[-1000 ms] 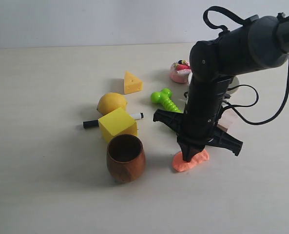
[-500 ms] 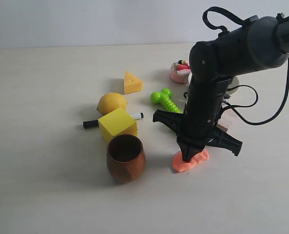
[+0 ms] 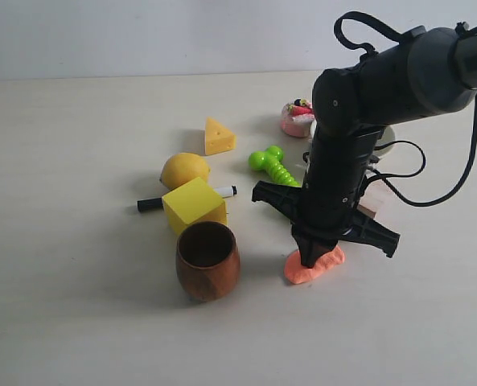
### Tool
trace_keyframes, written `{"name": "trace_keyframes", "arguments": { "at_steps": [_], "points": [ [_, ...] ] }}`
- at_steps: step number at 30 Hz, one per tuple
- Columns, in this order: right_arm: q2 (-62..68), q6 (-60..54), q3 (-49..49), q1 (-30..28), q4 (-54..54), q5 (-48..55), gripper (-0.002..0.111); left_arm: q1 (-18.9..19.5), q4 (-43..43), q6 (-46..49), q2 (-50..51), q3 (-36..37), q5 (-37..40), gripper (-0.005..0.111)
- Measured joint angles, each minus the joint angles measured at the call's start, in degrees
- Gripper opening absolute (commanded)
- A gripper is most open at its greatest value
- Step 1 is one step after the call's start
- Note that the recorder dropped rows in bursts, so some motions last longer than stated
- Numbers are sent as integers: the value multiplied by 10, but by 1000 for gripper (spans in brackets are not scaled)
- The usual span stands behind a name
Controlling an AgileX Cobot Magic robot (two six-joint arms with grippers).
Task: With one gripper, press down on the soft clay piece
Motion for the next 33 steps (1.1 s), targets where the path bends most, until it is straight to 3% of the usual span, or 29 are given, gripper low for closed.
{"name": "trace_keyframes", "arguments": {
  "at_steps": [5, 12, 16, 33],
  "points": [
    [0, 0, 0, 0, 0, 0, 1, 0, 0, 0, 0, 0, 0, 0],
    [0, 0, -1, 0, 1, 0, 19, 0, 0, 0, 0, 0, 0, 0],
    [0, 0, -1, 0, 4, -4, 24, 0, 0, 0, 0, 0, 0, 0],
    [-8, -3, 4, 0, 11, -25, 26, 0, 0, 0, 0, 0, 0, 0]
  ]
}}
